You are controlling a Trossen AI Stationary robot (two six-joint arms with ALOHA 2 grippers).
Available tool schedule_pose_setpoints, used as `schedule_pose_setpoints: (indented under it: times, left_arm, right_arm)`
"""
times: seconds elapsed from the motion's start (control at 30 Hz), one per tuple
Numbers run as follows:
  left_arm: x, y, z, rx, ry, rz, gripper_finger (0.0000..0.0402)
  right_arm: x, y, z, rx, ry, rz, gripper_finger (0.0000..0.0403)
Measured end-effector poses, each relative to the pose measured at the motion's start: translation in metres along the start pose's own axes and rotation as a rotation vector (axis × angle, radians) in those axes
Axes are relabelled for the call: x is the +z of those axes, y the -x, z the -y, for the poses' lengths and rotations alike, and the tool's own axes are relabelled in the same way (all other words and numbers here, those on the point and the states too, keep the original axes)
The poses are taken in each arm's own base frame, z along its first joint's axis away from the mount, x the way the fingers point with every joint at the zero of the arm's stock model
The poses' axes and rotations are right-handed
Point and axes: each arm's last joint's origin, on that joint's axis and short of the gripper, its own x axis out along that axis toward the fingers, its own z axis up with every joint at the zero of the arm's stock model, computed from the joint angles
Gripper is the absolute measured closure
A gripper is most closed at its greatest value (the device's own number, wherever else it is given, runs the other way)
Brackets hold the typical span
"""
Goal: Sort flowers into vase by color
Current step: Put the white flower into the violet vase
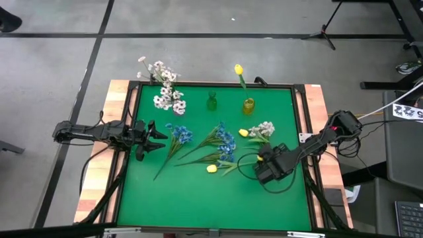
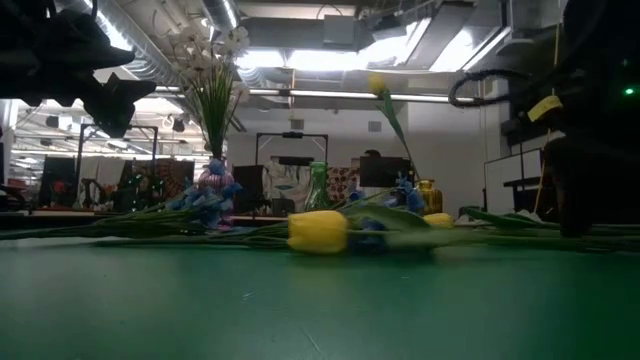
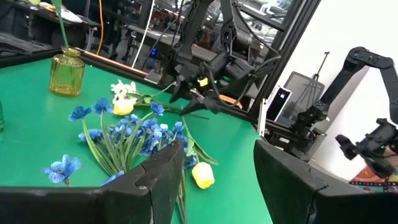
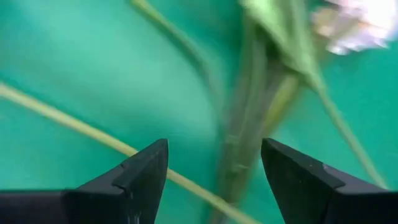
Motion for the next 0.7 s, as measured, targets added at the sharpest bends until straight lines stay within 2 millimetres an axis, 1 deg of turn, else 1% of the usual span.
schedule_pose_setpoints:
  times: [0.07, 0.13, 0.17, 0.23, 0.33, 0.43, 0.57, 0.63, 0.7]
  left_arm:
    - [0.000, 0.000, 0.000, 0.000, 0.000, 0.000, 0.0208]
    - [0.000, 0.000, 0.000, 0.000, 0.000, 0.000, 0.0208]
    - [0.000, 0.000, 0.000, 0.000, 0.000, 0.000, 0.0208]
    - [0.000, 0.000, 0.000, 0.003, 0.000, 0.001, 0.0208]
    - [0.000, 0.000, 0.000, 0.005, -0.005, 0.003, 0.0208]
    - [0.000, 0.000, 0.000, 0.006, -0.006, 0.003, 0.0208]
    - [0.000, 0.000, 0.000, 0.006, -0.003, 0.003, 0.0208]
    - [0.000, 0.000, 0.000, 0.006, -0.004, 0.003, 0.0208]
    - [0.000, 0.000, 0.000, 0.006, -0.015, 0.003, 0.0208]
  right_arm:
    - [0.002, 0.001, -0.010, 0.098, 0.036, 0.029, 0.0146]
    - [0.008, 0.008, -0.020, 0.171, 0.074, 0.096, 0.0146]
    - [0.012, 0.013, -0.025, 0.199, 0.074, 0.134, 0.0146]
    - [0.019, 0.024, -0.030, 0.199, 0.097, 0.190, 0.0146]
    - [0.024, 0.037, -0.024, 0.100, 0.145, 0.175, 0.0146]
    - [0.022, 0.041, -0.009, -0.039, 0.091, 0.084, 0.0146]
    - [0.016, 0.036, 0.002, -0.109, 0.040, -0.079, 0.0146]
    - [0.013, 0.029, 0.001, -0.081, 0.026, -0.132, 0.0146]
    - [0.009, 0.023, 0.000, -0.051, 0.016, -0.142, 0.0146]
